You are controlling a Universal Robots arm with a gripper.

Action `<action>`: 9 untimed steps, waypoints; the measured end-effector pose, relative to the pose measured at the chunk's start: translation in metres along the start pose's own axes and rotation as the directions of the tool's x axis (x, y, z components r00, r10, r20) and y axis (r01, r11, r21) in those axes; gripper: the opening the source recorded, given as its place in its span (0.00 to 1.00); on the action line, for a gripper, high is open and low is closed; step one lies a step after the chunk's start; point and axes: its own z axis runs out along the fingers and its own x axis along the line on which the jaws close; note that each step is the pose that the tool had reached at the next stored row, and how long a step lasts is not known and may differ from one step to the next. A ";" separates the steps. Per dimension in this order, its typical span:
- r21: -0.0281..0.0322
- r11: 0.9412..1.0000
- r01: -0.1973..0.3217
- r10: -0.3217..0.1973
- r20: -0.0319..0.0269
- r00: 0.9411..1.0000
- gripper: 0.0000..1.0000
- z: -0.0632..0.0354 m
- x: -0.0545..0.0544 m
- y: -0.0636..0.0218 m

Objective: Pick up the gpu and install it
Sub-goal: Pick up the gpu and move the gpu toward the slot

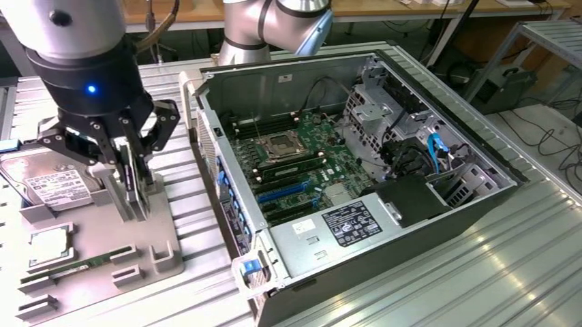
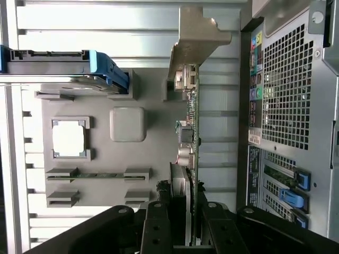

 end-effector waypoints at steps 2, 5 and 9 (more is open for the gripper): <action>0.009 1.000 0.000 0.000 0.000 1.000 0.27 -0.0099 0.000 -0.0001; 0.020 1.000 0.000 0.000 0.000 1.000 0.27 -0.0257 -0.001 -0.0003; 0.035 0.999 0.001 -0.001 0.000 1.000 0.27 -0.0543 -0.001 -0.0007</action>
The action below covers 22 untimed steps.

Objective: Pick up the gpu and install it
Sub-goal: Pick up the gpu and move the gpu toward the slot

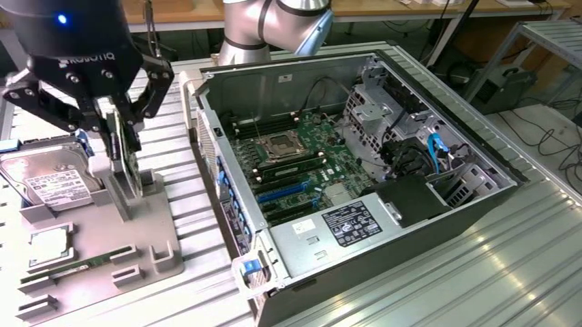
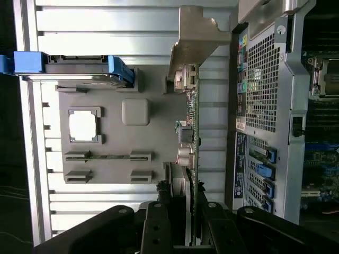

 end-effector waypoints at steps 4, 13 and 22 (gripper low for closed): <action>0.001 1.000 0.013 -0.013 -0.003 1.000 0.27 -0.0215 -0.001 -0.0010; 0.002 1.000 0.016 -0.016 -0.003 1.000 0.27 -0.0275 -0.008 -0.0013; 0.002 1.000 0.016 -0.016 -0.003 1.000 0.27 -0.0263 -0.062 -0.0013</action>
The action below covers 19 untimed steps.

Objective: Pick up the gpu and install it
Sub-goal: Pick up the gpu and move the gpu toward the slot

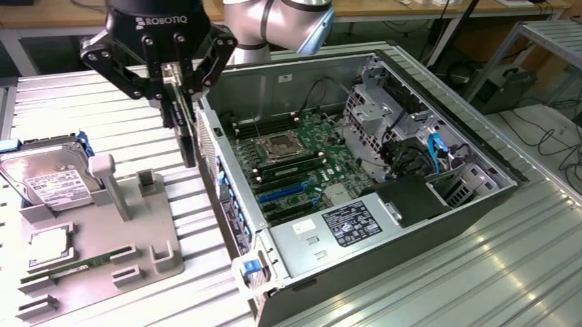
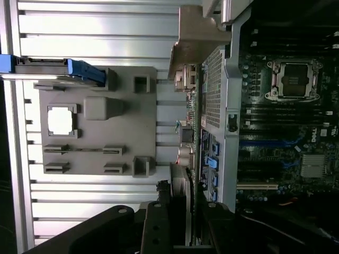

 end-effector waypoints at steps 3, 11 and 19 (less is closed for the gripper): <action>0.000 1.000 0.000 0.000 0.000 1.000 0.27 0.0006 -0.026 -0.0004; 0.000 1.000 0.004 -0.004 0.000 1.000 0.27 0.0025 -0.080 -0.0011; 0.000 1.000 0.025 -0.025 0.001 1.000 0.27 0.0035 -0.107 -0.0015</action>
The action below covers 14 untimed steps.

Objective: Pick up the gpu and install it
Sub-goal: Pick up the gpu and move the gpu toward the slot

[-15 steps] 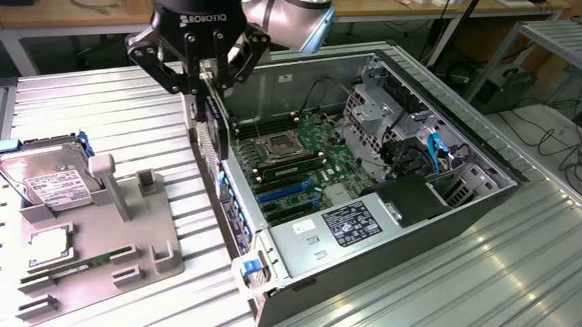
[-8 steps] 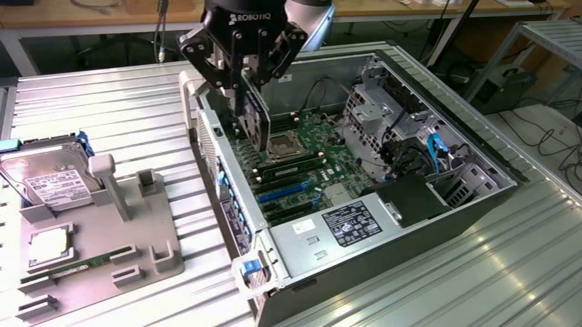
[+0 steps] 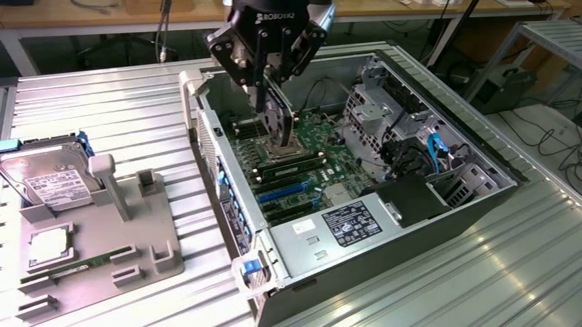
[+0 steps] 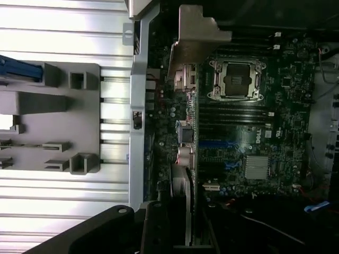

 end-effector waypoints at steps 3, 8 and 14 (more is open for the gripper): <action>0.000 1.000 0.000 0.000 0.000 1.000 0.27 0.0005 -0.016 -0.0006; 0.000 1.000 0.000 0.000 0.000 1.000 0.27 0.0018 -0.059 -0.0023; 0.000 1.000 -0.001 0.001 0.000 1.000 0.27 0.0029 -0.104 -0.0040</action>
